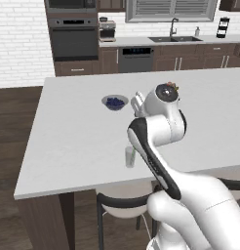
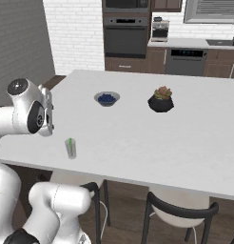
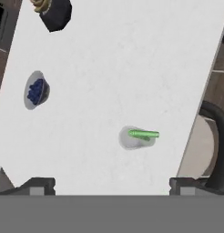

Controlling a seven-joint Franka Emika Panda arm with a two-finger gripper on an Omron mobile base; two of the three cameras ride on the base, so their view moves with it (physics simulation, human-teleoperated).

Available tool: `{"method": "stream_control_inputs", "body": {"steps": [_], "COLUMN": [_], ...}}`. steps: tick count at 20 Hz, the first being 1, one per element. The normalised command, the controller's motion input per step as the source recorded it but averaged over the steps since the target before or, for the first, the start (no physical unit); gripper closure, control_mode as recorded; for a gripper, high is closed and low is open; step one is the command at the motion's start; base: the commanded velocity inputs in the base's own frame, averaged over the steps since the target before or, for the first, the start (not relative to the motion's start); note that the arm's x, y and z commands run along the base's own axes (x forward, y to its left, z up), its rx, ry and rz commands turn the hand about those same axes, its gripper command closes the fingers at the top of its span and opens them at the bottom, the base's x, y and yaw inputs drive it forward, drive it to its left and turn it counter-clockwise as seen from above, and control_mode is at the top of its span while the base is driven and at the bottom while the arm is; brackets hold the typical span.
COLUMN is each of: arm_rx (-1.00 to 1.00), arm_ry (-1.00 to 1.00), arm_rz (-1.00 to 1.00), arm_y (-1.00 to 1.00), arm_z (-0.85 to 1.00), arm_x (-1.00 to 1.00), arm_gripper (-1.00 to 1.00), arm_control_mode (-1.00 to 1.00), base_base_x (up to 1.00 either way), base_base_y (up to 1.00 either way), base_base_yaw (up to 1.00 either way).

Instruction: Take a straw from the drawer in front and place it inside the glass cup on the dining counter.

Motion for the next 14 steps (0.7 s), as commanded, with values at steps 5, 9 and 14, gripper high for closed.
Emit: {"method": "stream_control_inputs", "body": {"steps": [5, 9, 14], "arm_rx": [0.09, 0.03, 0.00], "arm_ry": [0.00, 0.00, 0.00], "arm_rz": [0.00, 0.00, 0.00], "arm_y": [-0.65, -0.76, -0.82], "arm_z": [0.99, 0.79, 0.14], "arm_x": [-0.36, -0.41, -0.44], "arm_gripper": [-1.00, -1.00, -1.00], "arm_control_mode": [-1.00, -1.00, -1.00], "base_base_x": [0.00, 0.00, 0.00], "base_base_y": [0.00, 0.00, 0.00], "base_base_yaw": [0.00, 0.00, 0.00]}}
